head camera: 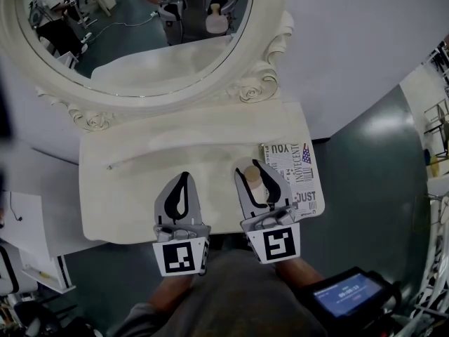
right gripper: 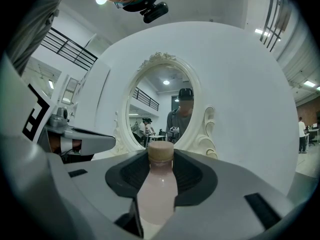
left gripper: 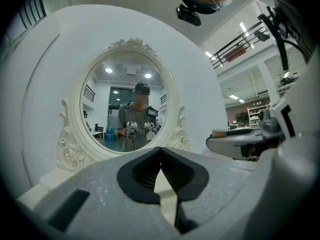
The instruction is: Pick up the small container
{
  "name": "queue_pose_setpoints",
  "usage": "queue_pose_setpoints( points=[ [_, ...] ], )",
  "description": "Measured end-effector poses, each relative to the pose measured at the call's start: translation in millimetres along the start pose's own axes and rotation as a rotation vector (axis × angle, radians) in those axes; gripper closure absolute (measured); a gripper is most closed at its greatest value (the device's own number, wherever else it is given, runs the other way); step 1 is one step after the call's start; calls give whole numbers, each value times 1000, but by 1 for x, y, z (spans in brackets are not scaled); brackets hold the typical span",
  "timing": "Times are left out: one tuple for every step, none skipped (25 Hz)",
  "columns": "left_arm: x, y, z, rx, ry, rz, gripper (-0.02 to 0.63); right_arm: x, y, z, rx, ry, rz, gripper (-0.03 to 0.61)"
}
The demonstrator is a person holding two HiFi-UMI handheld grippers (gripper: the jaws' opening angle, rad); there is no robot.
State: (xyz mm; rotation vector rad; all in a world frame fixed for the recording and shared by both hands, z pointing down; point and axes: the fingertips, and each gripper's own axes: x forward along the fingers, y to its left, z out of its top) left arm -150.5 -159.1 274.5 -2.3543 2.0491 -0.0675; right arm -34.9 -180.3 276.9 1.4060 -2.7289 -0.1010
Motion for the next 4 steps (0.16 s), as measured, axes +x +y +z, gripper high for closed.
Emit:
queue_pose_setpoints(
  points=[
    [0, 0, 0, -1, 2, 0, 600, 0, 0, 0, 2, 1, -1, 436],
    [0, 0, -1, -2, 6, -1, 600, 0, 0, 0, 3, 1, -1, 436],
    [0, 0, -1, -3, 11, -1, 600, 0, 0, 0, 5, 1, -1, 436],
    [1, 0, -2, -3, 15, -2, 600, 1, 0, 0, 6, 1, -2, 436]
  ],
)
